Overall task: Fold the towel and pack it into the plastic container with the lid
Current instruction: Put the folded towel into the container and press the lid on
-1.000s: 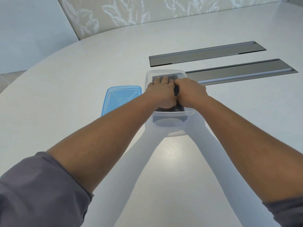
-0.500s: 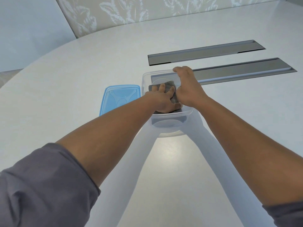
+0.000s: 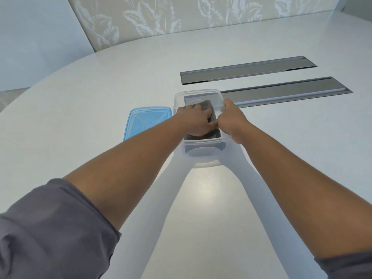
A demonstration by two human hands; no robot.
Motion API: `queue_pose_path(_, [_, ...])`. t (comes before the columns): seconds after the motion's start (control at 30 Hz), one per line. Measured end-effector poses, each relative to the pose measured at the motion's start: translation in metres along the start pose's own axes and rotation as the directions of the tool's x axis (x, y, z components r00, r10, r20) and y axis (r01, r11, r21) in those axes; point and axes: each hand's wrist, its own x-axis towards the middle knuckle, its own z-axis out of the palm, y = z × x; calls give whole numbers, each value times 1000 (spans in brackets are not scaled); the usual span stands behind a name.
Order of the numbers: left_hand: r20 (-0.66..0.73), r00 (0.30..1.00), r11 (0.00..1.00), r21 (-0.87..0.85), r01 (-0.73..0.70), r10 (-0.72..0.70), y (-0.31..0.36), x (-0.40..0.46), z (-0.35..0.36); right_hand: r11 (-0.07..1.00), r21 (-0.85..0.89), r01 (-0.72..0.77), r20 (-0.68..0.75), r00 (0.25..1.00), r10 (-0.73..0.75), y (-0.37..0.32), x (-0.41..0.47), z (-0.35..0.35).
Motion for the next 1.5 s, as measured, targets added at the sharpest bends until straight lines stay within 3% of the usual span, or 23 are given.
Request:
queue_pose_path(0.1, [-220,975,999,-45,-21,10,-9,-9,-20,998,-55,1,2,1000,-1,2,5,-1])
queue_pose_path(0.2, [-335,930,967,-244,70,-152,-28,-18,-27,996,-90,-2,15,1000,4,2,7,-1])
queue_pose_path(0.37, [-328,868,801,-586,124,-374,-53,-30,-11,993,-118,-14,14,1000,16,4,8,-2])
queue_pose_path(0.5, [-198,815,549,-818,169,-545,-70,-37,13,993,-119,-3,13,1000,5,2,7,-2])
queue_pose_path(0.6, [-69,835,516,-813,271,-547,-78,-42,35,995,-103,3,18,1000,-1,2,6,-2])
queue_pose_path(0.73, [30,867,463,-836,294,-497,-73,-50,55,996,-87,14,24,1000,-12,2,6,-1])
queue_pose_path(1.0, [-114,881,666,-701,256,-459,-79,-51,64,997,-70,24,28,999,-22,3,6,0])
queue_pose_path(1.17, [-211,877,696,-697,175,-432,-88,-59,49,996,-91,22,32,999,-19,4,1,3])
queue_pose_path(1.5, [-213,811,414,-909,40,-544,-101,-95,-35,996,-89,-7,10,1000,8,3,-17,7])
